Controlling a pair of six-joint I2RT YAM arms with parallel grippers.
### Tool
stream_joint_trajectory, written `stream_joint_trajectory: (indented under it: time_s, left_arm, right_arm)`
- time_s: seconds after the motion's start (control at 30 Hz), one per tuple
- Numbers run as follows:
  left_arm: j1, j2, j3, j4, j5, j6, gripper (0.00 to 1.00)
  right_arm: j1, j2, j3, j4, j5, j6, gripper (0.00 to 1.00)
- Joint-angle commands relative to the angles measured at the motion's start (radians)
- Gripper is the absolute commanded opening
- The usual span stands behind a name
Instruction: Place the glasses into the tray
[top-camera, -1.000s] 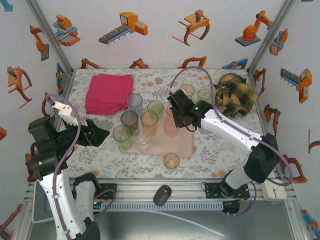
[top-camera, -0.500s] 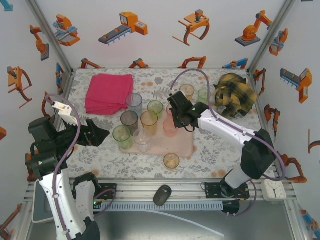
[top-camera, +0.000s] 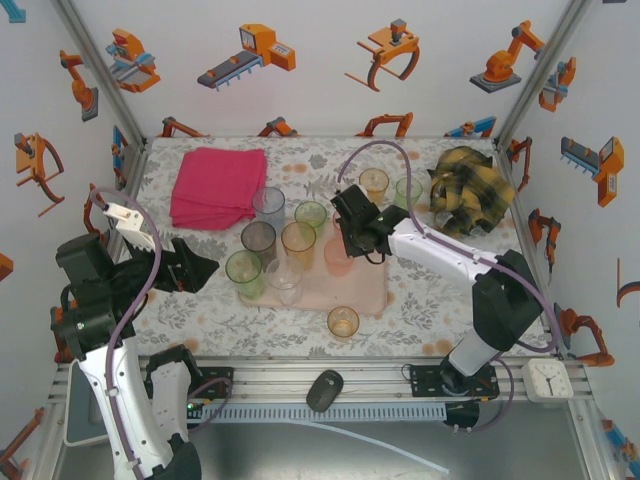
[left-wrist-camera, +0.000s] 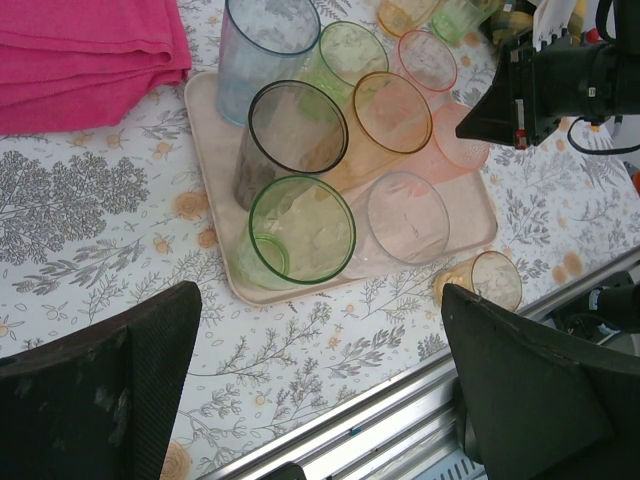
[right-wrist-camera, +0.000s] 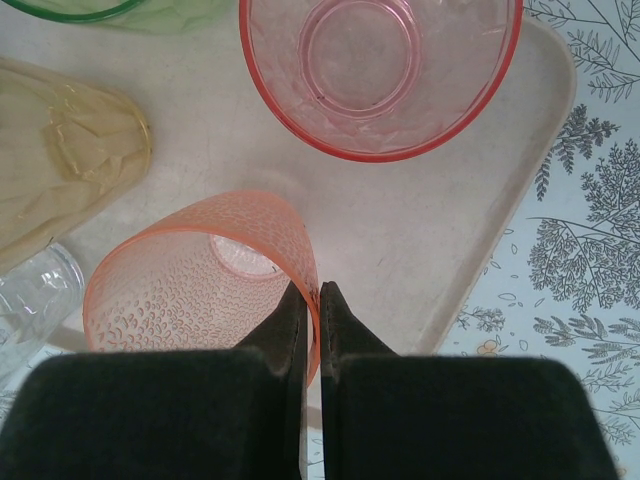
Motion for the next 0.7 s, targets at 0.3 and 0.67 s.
stream_joint_trajectory:
  time_s: [0.3,0.67]
  left_arm:
    - [0.008,-0.007,-0.007,0.011,0.022,-0.011,0.97]
    - [0.009,-0.008,-0.006,0.010,0.021,-0.010,0.97]
  right_arm:
    - [-0.008,0.042,-0.012,0.039,-0.015,0.008,0.05]
    - [-0.010,0.034,-0.026,0.048,-0.017,0.014,0.11]
